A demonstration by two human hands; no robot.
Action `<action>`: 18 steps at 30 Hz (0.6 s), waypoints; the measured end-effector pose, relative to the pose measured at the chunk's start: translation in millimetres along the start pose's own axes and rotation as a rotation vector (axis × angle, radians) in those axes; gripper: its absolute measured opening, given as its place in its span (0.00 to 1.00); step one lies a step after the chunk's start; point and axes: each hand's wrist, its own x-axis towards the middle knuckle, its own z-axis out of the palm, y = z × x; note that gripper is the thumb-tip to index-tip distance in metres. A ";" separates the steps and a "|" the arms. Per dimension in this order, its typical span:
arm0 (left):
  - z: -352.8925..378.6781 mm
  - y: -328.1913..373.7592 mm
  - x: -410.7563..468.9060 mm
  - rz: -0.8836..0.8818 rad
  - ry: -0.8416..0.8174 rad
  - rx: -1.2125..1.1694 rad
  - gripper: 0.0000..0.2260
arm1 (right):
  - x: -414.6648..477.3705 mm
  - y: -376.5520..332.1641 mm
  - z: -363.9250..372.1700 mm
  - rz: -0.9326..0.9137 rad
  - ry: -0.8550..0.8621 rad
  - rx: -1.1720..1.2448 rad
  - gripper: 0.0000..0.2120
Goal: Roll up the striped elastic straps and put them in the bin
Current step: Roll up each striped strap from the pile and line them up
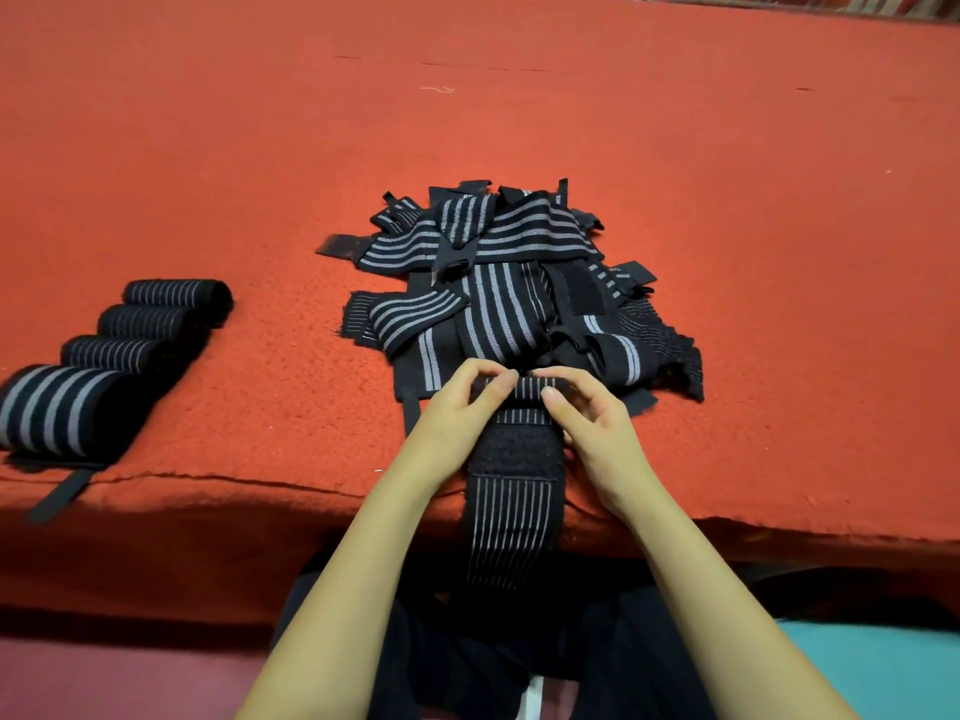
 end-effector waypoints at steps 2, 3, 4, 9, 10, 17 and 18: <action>-0.3 -1.5 -0.9 0.014 -0.008 0.022 0.06 | 1.6 -0.7 2.4 0.037 0.023 0.005 0.09; -0.9 -1.8 -1.3 0.023 -0.017 -0.012 0.06 | 2.9 -1.0 4.4 0.057 0.029 0.006 0.09; -1.3 -2.4 -1.8 0.032 -0.033 -0.045 0.05 | 4.5 -0.3 6.6 0.072 0.039 -0.010 0.09; -2.5 -3.6 -3.4 0.070 -0.061 -0.036 0.07 | 7.5 6.5 11.9 0.070 0.039 -0.237 0.05; -2.3 -3.1 -3.6 0.070 -0.067 -0.041 0.07 | 6.5 7.0 10.9 0.051 0.024 -0.255 0.03; 3.3 -0.5 -2.3 0.056 -0.009 0.132 0.07 | 0.0 4.3 3.6 -0.101 0.015 -0.254 0.09; 2.6 -1.0 -2.0 0.053 -0.003 0.134 0.06 | -0.3 3.0 4.0 -0.096 0.012 -0.228 0.09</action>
